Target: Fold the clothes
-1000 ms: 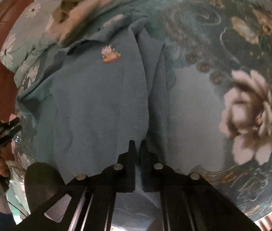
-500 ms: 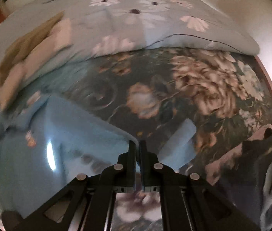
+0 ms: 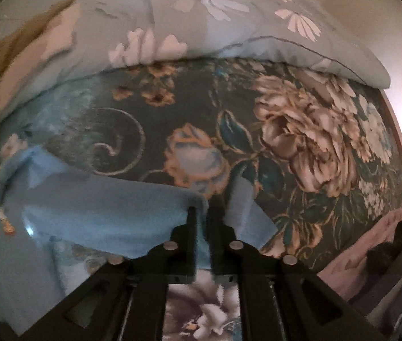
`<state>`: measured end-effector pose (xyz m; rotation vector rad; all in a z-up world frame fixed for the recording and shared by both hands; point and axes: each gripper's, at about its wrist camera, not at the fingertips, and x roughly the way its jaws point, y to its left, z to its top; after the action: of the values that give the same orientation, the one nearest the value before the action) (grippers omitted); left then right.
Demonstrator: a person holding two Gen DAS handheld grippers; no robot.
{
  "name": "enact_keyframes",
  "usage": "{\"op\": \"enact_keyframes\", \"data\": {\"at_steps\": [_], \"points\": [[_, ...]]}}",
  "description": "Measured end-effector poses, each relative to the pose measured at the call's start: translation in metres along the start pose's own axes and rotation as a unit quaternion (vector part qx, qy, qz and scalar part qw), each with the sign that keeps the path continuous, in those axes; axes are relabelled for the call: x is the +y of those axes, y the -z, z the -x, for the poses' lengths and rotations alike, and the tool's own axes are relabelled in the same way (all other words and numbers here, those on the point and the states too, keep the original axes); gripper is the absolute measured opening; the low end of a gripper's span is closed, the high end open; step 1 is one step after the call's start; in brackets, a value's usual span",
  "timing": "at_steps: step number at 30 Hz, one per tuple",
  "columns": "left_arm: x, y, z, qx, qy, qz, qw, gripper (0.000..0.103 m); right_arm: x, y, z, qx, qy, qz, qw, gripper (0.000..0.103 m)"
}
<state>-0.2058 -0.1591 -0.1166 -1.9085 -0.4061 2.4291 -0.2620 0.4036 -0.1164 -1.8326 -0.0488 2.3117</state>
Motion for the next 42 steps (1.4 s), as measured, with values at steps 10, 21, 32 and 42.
{"op": "enact_keyframes", "data": {"at_steps": [10,21,32,42], "points": [[-0.066,-0.058,-0.071,0.034,-0.067,-0.176,0.9815,0.057,0.132,-0.016,0.020,-0.050,-0.111,0.216,0.969,0.049],[-0.105,-0.075,-0.137,0.069,-0.098,-0.320,0.9396,0.057,0.233,-0.018,-0.037,-0.080,-0.042,0.425,0.901,0.049],[-0.089,-0.094,-0.137,0.043,-0.022,-0.292,0.9552,0.046,0.244,-0.043,-0.041,-0.096,-0.103,0.410,0.901,0.049],[-0.060,-0.099,-0.129,0.034,0.058,-0.224,0.9722,0.005,0.242,-0.066,-0.052,-0.040,-0.179,0.328,0.927,0.003]]}}
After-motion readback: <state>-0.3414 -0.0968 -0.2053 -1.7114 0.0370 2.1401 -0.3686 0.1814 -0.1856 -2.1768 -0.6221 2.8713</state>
